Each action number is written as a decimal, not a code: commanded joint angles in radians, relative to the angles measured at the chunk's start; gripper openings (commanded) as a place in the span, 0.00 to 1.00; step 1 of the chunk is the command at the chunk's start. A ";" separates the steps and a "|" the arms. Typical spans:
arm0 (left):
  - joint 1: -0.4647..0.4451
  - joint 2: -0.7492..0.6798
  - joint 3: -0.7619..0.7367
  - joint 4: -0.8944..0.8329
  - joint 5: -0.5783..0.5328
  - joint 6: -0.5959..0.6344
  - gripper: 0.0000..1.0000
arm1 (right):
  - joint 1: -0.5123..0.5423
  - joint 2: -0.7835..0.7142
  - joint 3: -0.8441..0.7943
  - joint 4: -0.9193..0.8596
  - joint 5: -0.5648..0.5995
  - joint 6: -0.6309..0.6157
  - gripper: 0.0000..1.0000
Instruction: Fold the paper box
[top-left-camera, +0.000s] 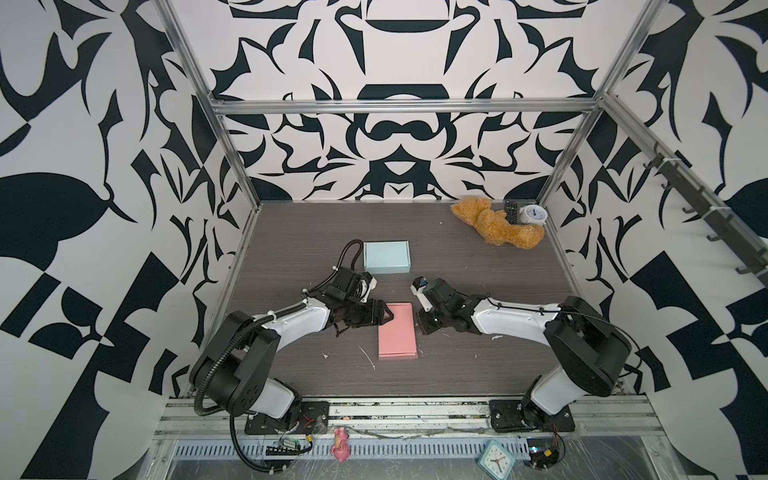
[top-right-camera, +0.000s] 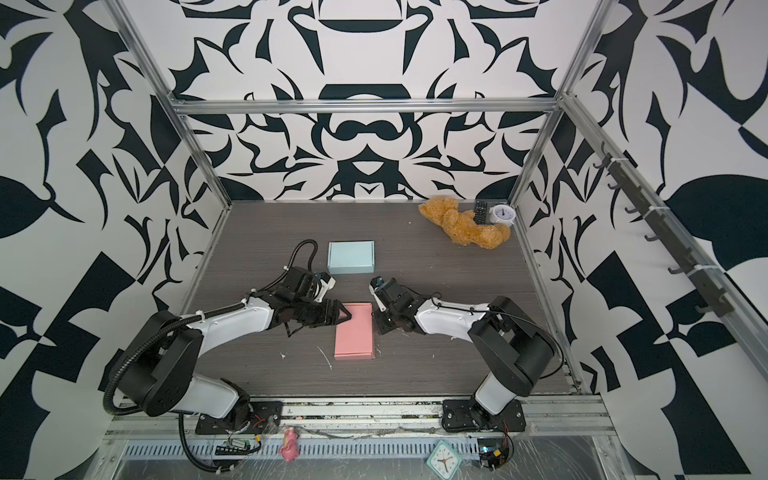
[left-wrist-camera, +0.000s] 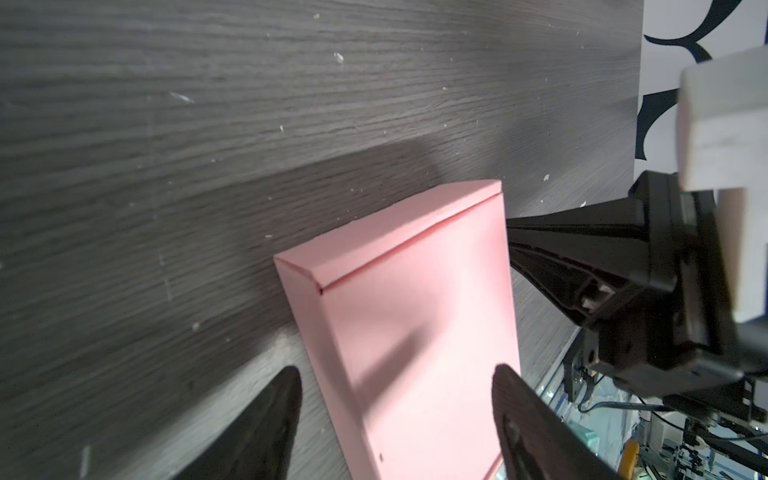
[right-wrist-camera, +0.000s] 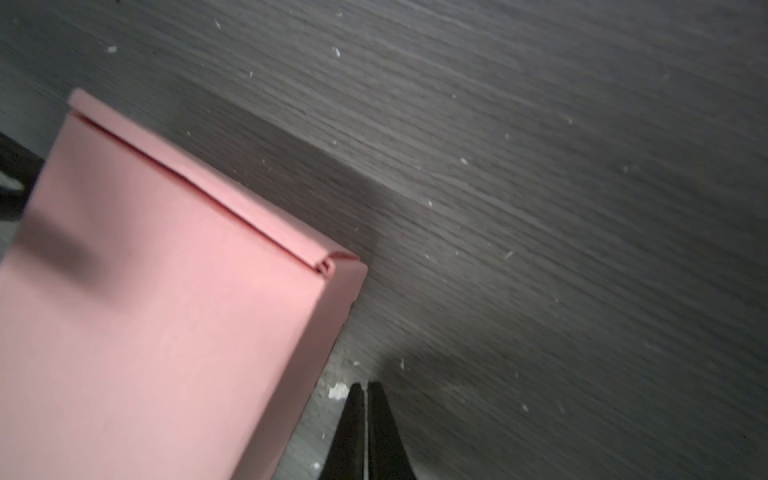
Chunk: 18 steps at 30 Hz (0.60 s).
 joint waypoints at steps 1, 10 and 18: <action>0.003 -0.048 -0.029 -0.062 0.009 0.015 0.77 | 0.003 -0.056 -0.035 -0.020 0.008 0.032 0.08; -0.034 -0.195 -0.138 -0.080 0.022 -0.041 0.80 | 0.050 -0.153 -0.133 -0.015 -0.029 0.105 0.07; -0.115 -0.221 -0.166 -0.061 -0.017 -0.097 0.77 | 0.100 -0.200 -0.170 -0.010 -0.032 0.161 0.06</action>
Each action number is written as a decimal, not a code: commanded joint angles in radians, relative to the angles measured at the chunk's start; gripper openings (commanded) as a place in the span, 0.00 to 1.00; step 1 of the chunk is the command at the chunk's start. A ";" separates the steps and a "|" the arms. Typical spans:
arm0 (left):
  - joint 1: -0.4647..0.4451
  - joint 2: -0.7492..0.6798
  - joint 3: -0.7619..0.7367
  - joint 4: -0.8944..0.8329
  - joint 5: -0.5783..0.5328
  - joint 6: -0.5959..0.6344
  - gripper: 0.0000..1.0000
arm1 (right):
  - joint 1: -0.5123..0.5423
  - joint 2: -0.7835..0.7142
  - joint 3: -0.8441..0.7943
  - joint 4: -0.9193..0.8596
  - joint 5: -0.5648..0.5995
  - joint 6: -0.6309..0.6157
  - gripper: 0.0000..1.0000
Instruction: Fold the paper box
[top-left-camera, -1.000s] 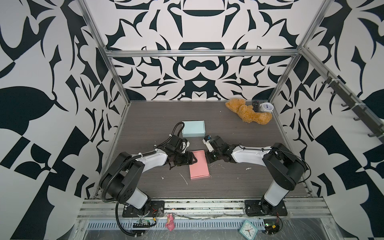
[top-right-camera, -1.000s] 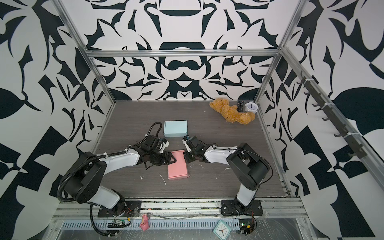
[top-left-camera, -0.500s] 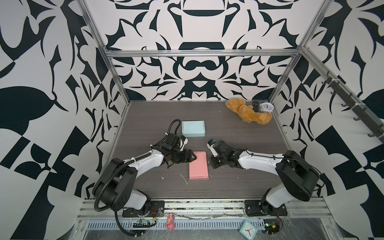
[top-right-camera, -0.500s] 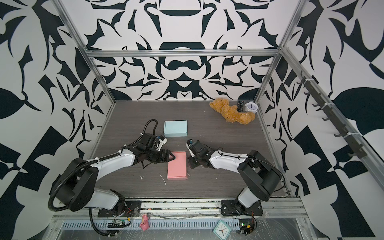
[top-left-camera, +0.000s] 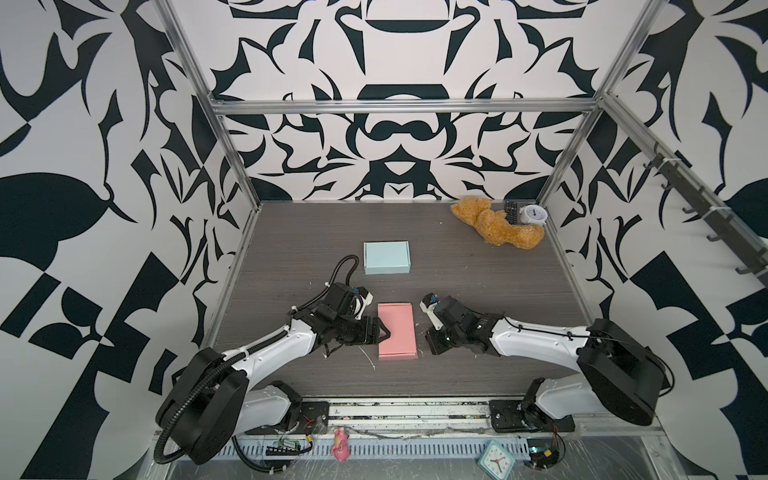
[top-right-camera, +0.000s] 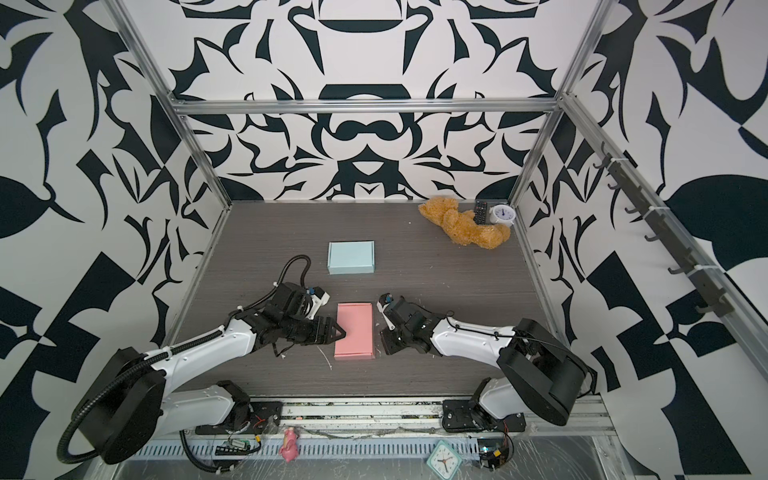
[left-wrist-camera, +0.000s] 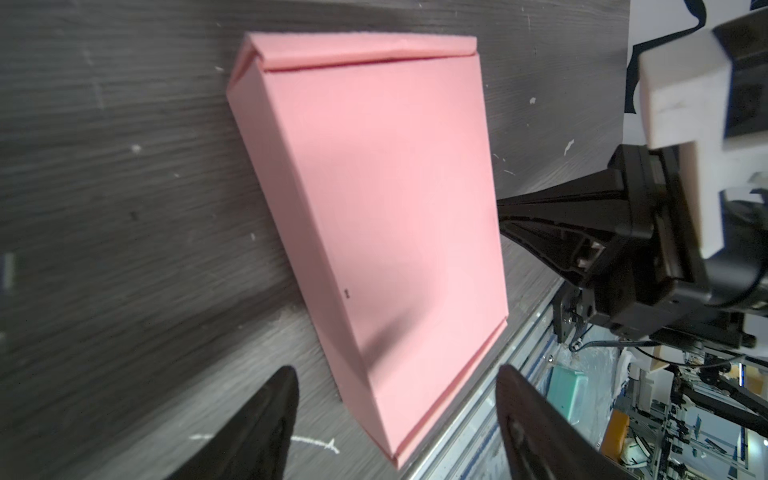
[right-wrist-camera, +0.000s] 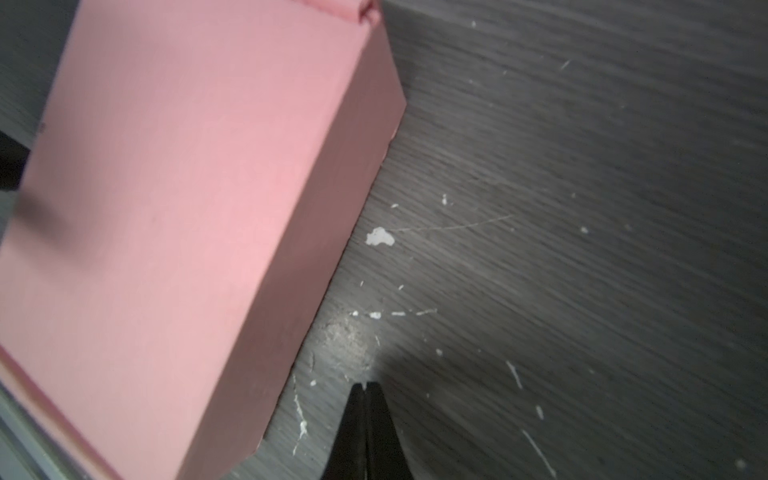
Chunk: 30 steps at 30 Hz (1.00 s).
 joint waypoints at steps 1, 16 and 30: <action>-0.027 0.000 -0.022 0.009 -0.014 -0.039 0.77 | 0.020 -0.025 -0.011 0.004 0.006 0.041 0.06; -0.107 0.027 -0.059 0.099 -0.027 -0.120 0.73 | 0.098 -0.007 -0.006 0.036 0.015 0.084 0.05; -0.152 0.029 -0.075 0.146 -0.047 -0.165 0.71 | 0.153 0.010 0.015 0.057 0.025 0.107 0.05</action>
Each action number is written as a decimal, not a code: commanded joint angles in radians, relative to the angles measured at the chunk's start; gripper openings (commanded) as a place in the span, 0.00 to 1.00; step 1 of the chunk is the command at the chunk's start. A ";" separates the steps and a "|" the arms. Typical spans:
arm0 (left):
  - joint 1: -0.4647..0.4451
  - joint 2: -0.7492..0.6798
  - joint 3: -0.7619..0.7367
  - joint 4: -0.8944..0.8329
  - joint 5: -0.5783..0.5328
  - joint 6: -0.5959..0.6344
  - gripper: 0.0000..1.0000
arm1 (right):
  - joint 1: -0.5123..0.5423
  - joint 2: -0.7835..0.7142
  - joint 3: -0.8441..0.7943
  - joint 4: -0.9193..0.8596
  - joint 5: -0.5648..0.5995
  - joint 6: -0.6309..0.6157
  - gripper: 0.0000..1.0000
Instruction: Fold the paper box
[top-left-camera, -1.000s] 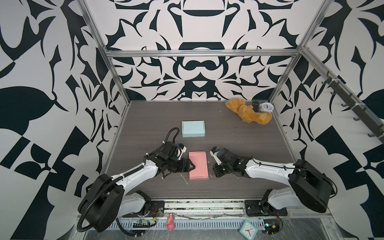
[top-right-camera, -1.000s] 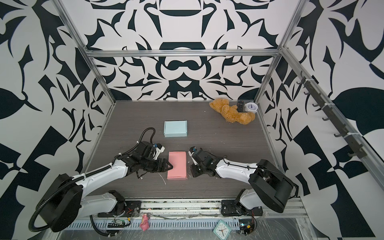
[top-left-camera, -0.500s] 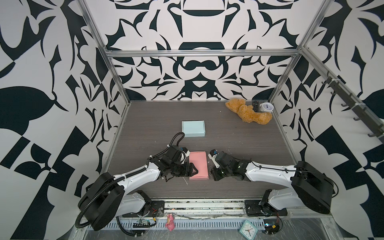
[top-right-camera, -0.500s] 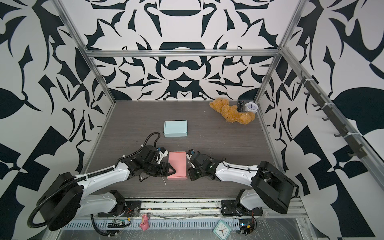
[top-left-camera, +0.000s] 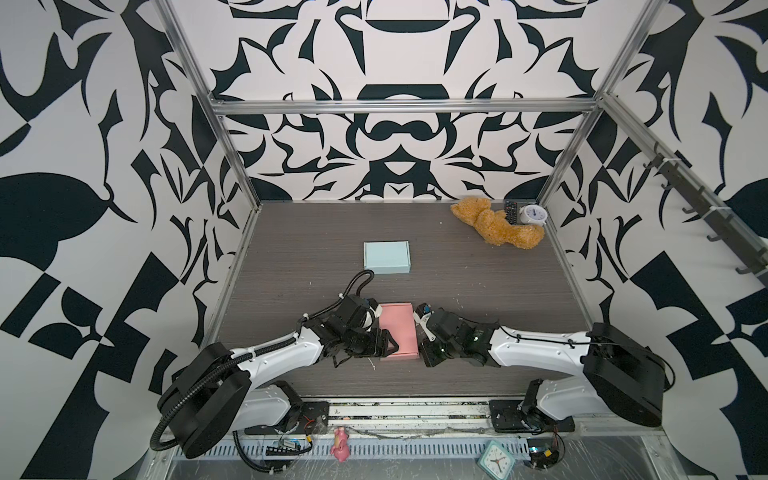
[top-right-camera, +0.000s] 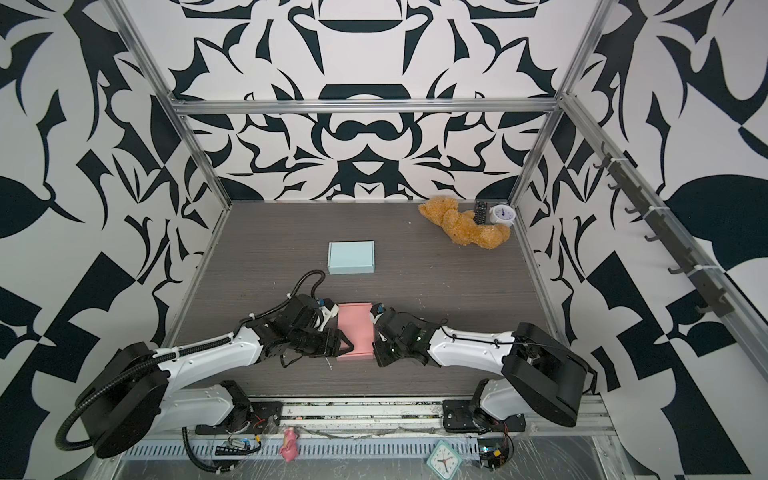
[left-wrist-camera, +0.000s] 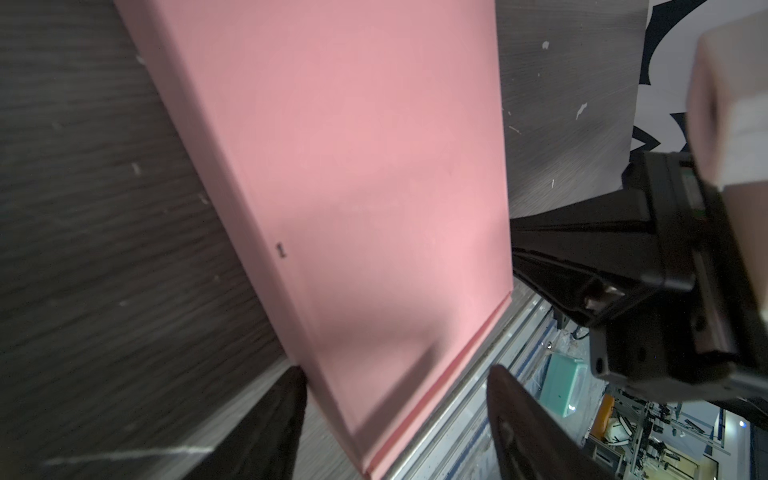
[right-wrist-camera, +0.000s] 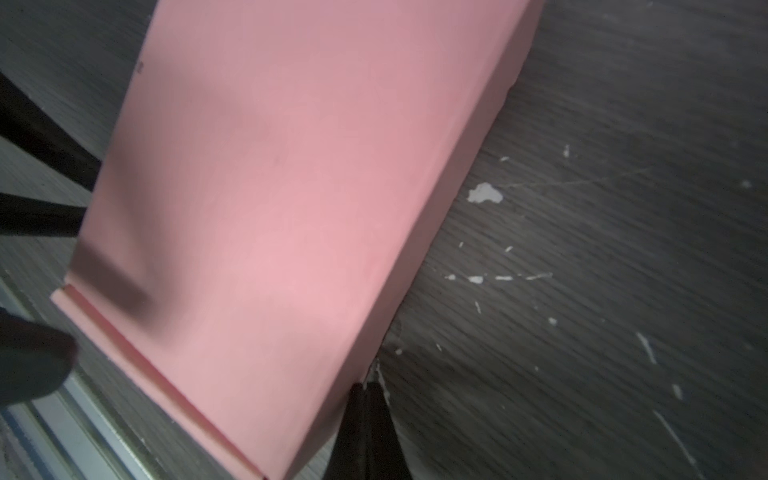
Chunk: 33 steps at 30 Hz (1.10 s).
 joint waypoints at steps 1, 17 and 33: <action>-0.019 0.009 -0.022 0.049 0.003 -0.026 0.71 | 0.022 0.007 0.027 0.034 0.005 0.019 0.05; -0.067 0.013 -0.014 0.076 -0.016 -0.054 0.70 | 0.071 0.005 0.055 0.111 -0.020 0.071 0.04; -0.052 0.009 -0.017 0.029 -0.089 -0.029 0.71 | 0.083 0.015 0.015 0.146 -0.008 0.100 0.05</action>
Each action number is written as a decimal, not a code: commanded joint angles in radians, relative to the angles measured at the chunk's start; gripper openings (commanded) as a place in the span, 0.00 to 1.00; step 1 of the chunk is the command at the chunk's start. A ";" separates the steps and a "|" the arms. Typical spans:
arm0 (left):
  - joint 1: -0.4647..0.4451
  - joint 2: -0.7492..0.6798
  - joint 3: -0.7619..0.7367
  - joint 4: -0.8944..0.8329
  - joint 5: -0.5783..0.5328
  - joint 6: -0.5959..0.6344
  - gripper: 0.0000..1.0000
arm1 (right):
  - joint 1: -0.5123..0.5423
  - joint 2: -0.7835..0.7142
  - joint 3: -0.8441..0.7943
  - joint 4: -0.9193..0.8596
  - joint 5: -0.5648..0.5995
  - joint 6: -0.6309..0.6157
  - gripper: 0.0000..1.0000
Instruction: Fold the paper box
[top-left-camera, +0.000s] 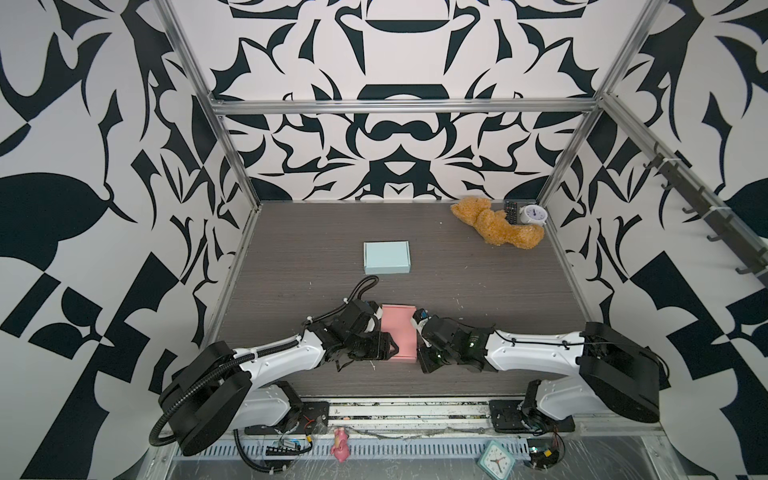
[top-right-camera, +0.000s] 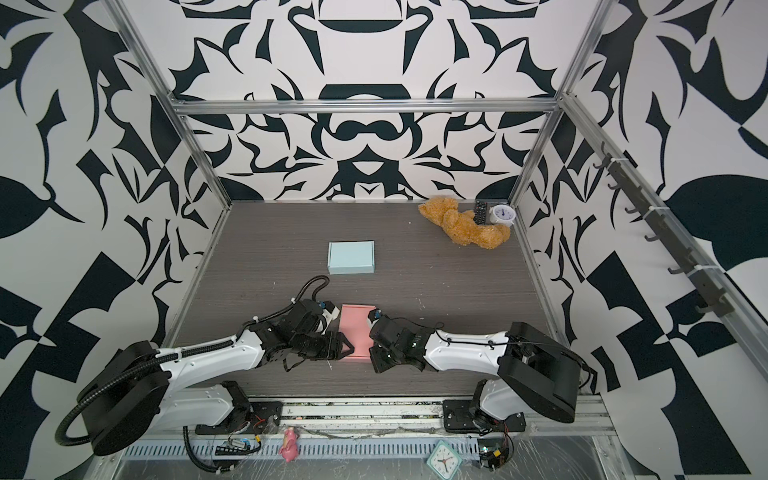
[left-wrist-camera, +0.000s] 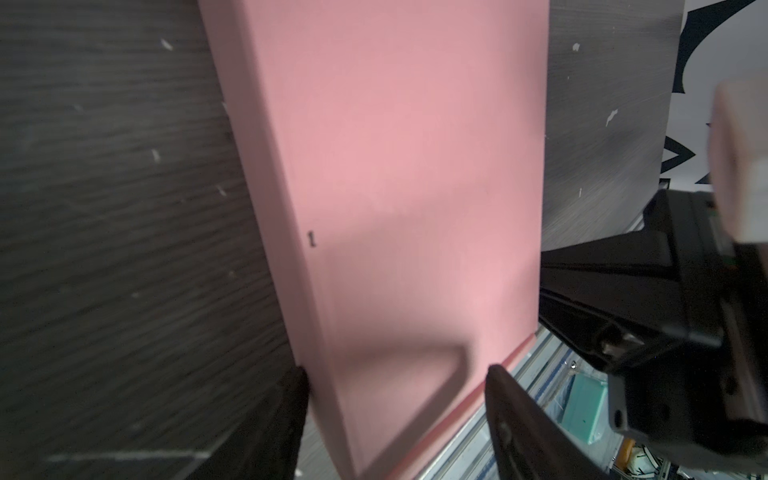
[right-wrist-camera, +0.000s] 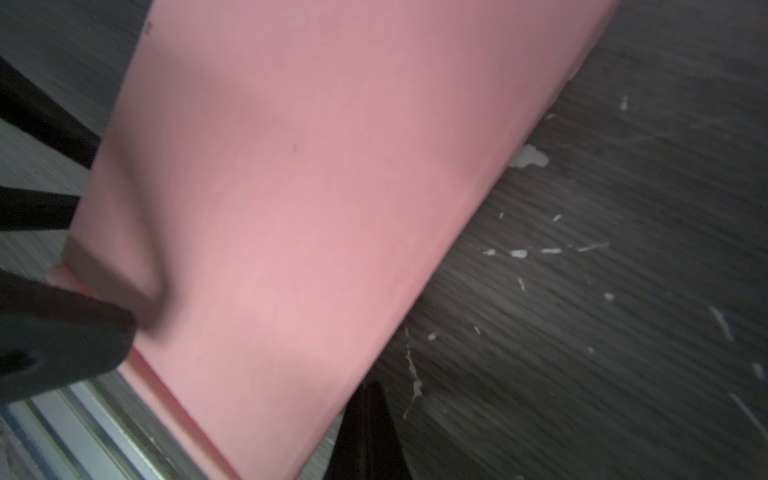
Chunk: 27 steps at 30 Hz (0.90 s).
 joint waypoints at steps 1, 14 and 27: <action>0.013 -0.001 -0.002 0.004 0.011 0.015 0.71 | 0.015 -0.004 0.012 0.131 -0.034 0.017 0.05; 0.177 -0.053 0.034 -0.131 0.030 0.137 0.75 | 0.017 -0.005 0.034 0.109 -0.017 0.013 0.13; 0.152 -0.250 0.013 -0.299 -0.018 0.088 0.81 | -0.002 -0.099 0.159 -0.070 0.079 -0.122 0.36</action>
